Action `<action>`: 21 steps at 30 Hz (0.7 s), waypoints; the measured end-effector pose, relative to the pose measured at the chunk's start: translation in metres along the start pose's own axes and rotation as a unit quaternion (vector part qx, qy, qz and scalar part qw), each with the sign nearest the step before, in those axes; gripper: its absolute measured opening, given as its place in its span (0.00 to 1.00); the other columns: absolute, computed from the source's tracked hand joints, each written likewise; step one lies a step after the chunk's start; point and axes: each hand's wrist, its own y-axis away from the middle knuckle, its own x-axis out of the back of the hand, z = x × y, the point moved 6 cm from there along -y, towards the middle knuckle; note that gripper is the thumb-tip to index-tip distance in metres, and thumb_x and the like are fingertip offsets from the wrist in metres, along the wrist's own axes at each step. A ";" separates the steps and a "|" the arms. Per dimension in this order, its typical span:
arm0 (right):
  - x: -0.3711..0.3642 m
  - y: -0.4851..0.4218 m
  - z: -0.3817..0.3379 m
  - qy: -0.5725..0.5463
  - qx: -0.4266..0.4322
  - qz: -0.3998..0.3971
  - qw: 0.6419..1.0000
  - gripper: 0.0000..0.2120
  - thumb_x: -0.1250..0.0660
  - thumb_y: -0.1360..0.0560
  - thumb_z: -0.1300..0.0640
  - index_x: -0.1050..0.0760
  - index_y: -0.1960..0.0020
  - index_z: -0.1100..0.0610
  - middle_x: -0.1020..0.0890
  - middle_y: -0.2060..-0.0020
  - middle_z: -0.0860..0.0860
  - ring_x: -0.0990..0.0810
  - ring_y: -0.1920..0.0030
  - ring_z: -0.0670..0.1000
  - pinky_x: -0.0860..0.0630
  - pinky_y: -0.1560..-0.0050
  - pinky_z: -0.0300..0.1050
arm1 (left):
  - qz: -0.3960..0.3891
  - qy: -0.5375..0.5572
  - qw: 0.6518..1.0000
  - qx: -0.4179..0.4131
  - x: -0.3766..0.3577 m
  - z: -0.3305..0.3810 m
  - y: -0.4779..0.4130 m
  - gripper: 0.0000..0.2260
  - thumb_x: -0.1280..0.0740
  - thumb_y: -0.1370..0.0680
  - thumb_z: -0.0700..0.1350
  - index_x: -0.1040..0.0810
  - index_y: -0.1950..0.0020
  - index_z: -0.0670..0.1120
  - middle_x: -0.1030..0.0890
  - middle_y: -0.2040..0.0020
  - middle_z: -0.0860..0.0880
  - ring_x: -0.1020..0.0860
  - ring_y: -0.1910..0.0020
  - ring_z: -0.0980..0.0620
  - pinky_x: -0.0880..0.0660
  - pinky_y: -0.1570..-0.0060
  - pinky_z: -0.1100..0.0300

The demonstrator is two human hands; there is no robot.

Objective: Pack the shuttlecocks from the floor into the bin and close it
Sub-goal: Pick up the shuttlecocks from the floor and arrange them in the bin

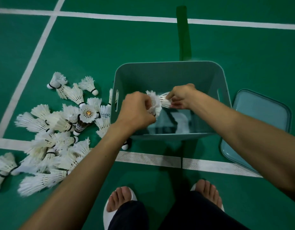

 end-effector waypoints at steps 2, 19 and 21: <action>-0.031 -0.004 -0.004 0.016 -0.006 -0.028 0.999 0.10 0.26 0.30 0.72 0.20 0.51 0.64 0.24 0.72 0.57 0.29 0.74 0.51 0.21 0.75 0.42 | -0.083 -0.010 0.996 -0.014 -0.019 0.002 0.002 0.05 0.26 0.38 0.40 0.20 0.66 0.42 0.19 0.66 0.45 0.22 0.65 0.45 0.28 0.71 0.61; -0.040 -0.013 -0.022 0.061 0.128 -0.124 0.982 0.03 0.26 0.26 0.62 0.19 0.54 0.59 0.15 0.64 0.52 0.19 0.63 0.50 0.22 0.57 0.44 | -0.161 0.142 0.973 0.087 -0.035 -0.020 -0.019 0.12 0.20 0.37 0.39 0.24 0.71 0.42 0.26 0.71 0.49 0.30 0.70 0.53 0.30 0.73 0.60; -0.021 0.002 -0.020 0.092 0.170 -0.192 0.962 0.10 0.34 0.25 0.68 0.17 0.49 0.60 0.13 0.58 0.54 0.16 0.56 0.51 0.20 0.52 0.47 | -0.138 0.246 0.950 0.131 -0.032 -0.021 -0.022 0.09 0.21 0.39 0.40 0.21 0.70 0.43 0.22 0.69 0.47 0.25 0.68 0.50 0.21 0.66 0.55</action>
